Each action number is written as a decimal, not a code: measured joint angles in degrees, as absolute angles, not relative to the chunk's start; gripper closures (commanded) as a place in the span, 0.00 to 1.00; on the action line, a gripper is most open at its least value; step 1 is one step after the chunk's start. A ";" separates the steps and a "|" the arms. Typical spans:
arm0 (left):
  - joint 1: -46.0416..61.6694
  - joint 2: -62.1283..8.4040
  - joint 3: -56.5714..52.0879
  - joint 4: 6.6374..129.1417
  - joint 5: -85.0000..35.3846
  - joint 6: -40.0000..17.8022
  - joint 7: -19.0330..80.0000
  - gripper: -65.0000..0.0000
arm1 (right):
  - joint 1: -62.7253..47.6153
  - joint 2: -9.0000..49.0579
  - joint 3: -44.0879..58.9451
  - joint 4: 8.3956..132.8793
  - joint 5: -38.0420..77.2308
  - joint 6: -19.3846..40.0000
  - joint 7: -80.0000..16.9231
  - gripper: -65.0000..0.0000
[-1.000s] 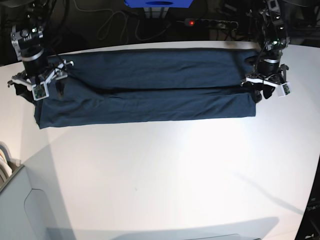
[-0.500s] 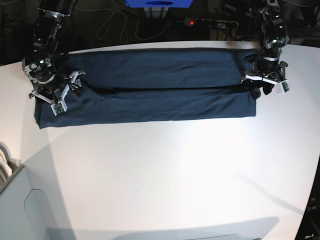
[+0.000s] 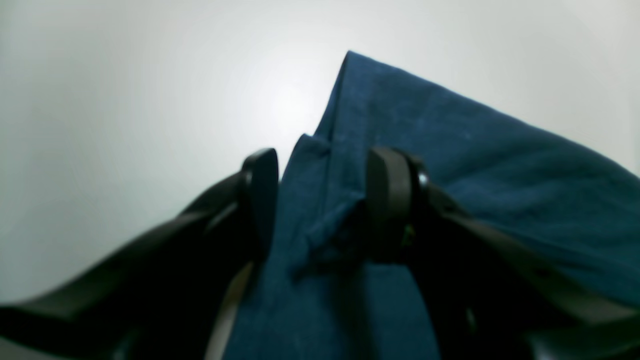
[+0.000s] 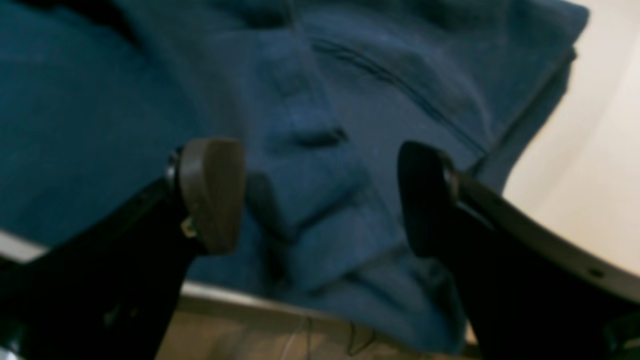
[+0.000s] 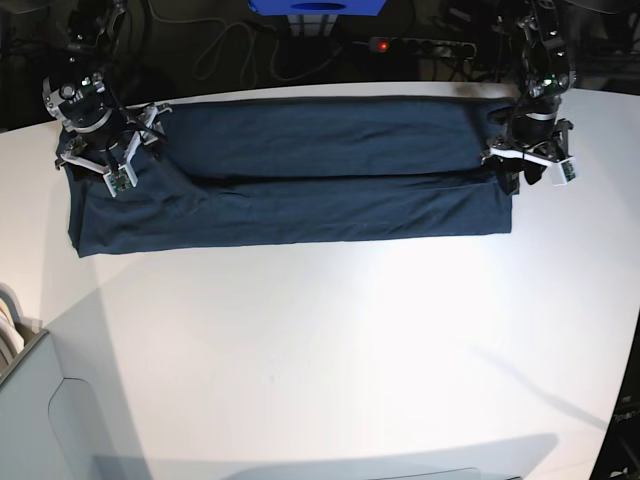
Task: Fold the T-shirt properly
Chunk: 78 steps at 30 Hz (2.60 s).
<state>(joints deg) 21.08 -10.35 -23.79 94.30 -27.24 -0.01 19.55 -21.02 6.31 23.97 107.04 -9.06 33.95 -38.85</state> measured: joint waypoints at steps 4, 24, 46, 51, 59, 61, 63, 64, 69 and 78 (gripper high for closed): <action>21.10 -10.35 -23.81 94.30 -27.24 -0.01 19.55 0.57 | -24.05 6.33 23.94 108.86 -9.34 38.61 -39.13 0.30; 22.31 -10.20 -25.28 94.87 -27.46 -0.23 19.57 0.57 | -14.96 3.60 24.18 109.89 -9.30 38.79 -39.51 0.29; 24.21 -10.26 -27.35 94.91 -27.49 -0.03 19.38 0.57 | -7.25 0.95 18.09 93.67 -9.21 38.92 -39.46 0.30; 24.86 -10.17 -27.35 94.91 -27.49 -0.01 19.35 0.57 | -9.74 1.10 15.57 96.55 -9.47 38.94 -39.55 0.30; 24.62 -10.17 -27.44 94.91 -27.46 -0.03 19.35 0.57 | -16.53 1.23 10.87 106.34 -9.15 38.94 -39.51 0.30; 24.62 -10.20 -27.44 94.91 -27.40 -0.03 19.38 0.57 | -18.52 1.28 10.17 108.14 -9.17 38.94 -39.48 0.30; 24.60 -10.22 -27.44 94.91 -27.44 -0.03 19.33 0.57 | -20.45 1.65 9.72 109.75 -9.13 38.94 -39.48 0.30; 24.60 -10.17 -27.44 94.91 -27.46 -0.03 19.31 0.57 | -21.34 1.96 9.67 110.52 -9.15 38.96 -39.59 0.30; 24.62 -10.15 -27.44 94.91 -27.44 -0.03 19.31 0.57 | -22.06 2.81 9.52 114.34 -9.52 38.94 -39.88 0.30; 25.15 -9.02 -27.44 94.91 -27.46 -0.01 19.38 0.57 | -16.38 4.51 12.67 113.23 -9.37 38.94 -39.42 0.30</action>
<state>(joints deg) 25.15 -9.02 -27.44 94.91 -27.46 -0.01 19.38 -16.38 4.51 12.67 113.23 -9.37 38.94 -39.42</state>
